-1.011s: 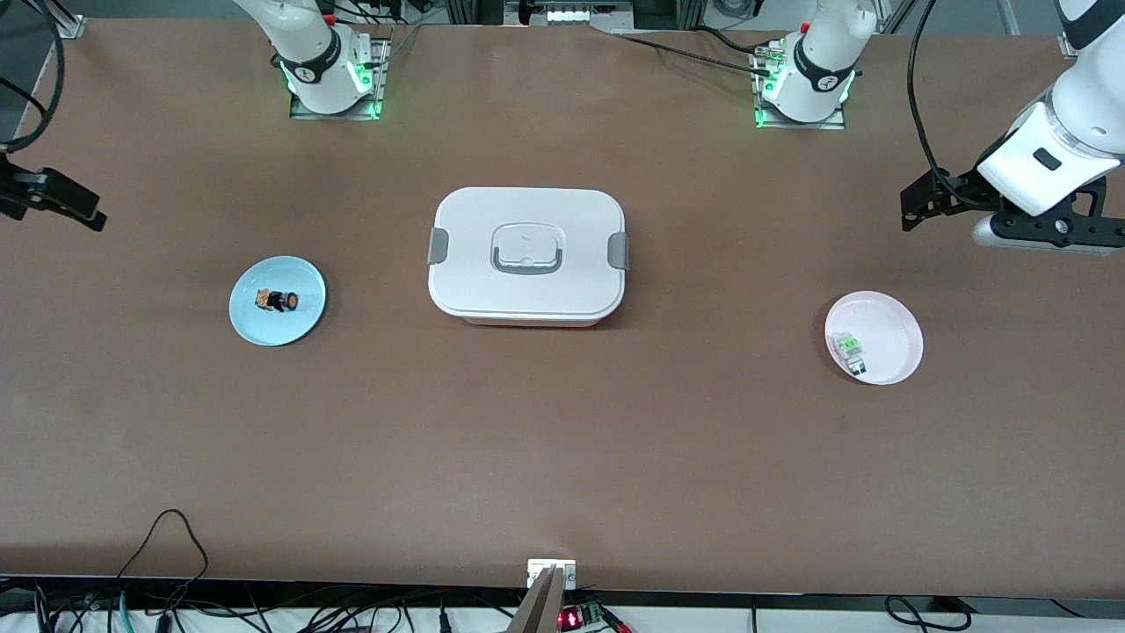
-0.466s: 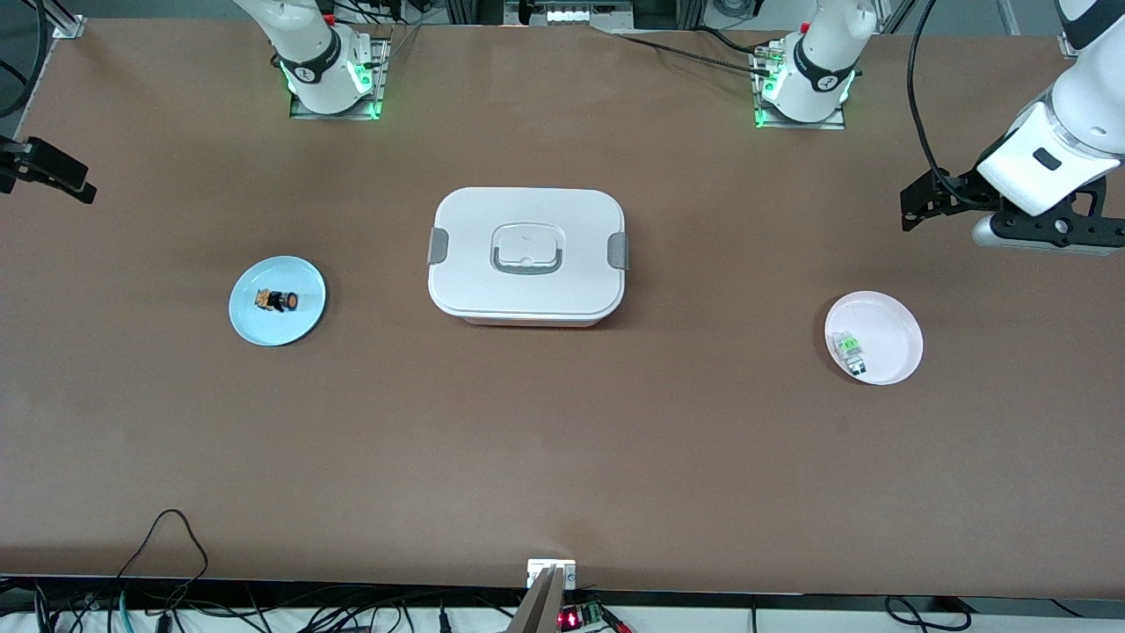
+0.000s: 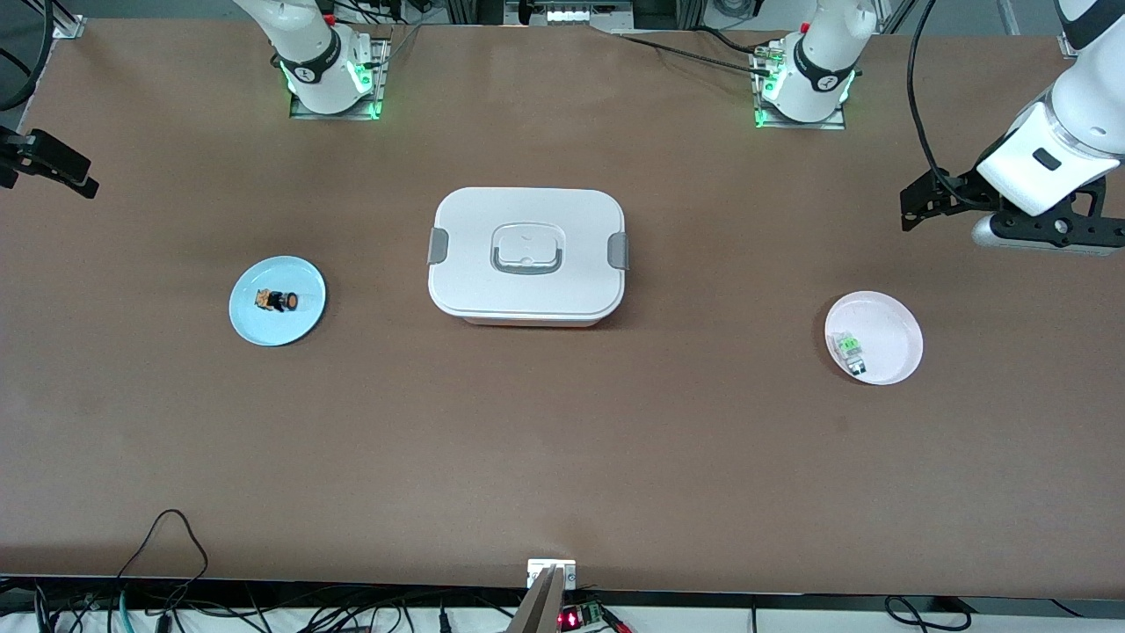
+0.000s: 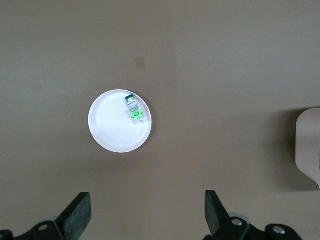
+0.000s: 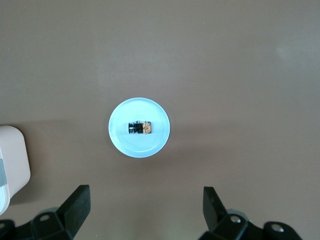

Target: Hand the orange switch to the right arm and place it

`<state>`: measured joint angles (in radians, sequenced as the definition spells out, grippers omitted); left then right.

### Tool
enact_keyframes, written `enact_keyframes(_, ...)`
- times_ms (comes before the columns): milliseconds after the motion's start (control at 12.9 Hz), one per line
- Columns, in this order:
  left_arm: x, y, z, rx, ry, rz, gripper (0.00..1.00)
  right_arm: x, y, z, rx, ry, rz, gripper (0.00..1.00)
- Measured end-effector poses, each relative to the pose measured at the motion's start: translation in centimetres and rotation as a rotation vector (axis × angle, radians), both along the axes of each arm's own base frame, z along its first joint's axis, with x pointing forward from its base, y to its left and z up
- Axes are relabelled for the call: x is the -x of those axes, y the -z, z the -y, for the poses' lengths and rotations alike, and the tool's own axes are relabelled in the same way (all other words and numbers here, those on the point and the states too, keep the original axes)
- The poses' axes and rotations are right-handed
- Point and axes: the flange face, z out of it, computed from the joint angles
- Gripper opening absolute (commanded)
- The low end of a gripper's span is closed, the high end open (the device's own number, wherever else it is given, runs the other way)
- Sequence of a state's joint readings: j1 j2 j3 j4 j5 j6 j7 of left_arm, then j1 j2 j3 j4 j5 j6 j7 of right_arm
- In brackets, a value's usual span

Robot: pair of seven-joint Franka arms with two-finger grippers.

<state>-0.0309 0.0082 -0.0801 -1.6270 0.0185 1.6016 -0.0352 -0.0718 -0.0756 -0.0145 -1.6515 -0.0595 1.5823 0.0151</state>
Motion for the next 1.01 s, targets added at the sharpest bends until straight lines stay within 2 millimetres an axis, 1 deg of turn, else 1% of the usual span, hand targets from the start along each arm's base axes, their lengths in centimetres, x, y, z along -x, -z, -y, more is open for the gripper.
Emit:
enact_keyframes(311, 0.0, 0.0, 0.0, 0.0, 0.0, 0.0, 1.0, 0.1, 0.0, 0.0, -0.001, 0.0, -0.006, 1.0)
enact_keyframes(622, 0.0, 0.0, 0.0, 0.0, 0.0, 0.0, 1.0, 0.9, 0.0, -0.1, -0.005, 0.002, -0.05, 1.0)
enact_keyframes(1011, 0.0, 0.0, 0.0, 0.0, 0.0, 0.0, 1.0, 1.1, 0.0, -1.0, -0.004, -0.015, -0.063, 1.0)
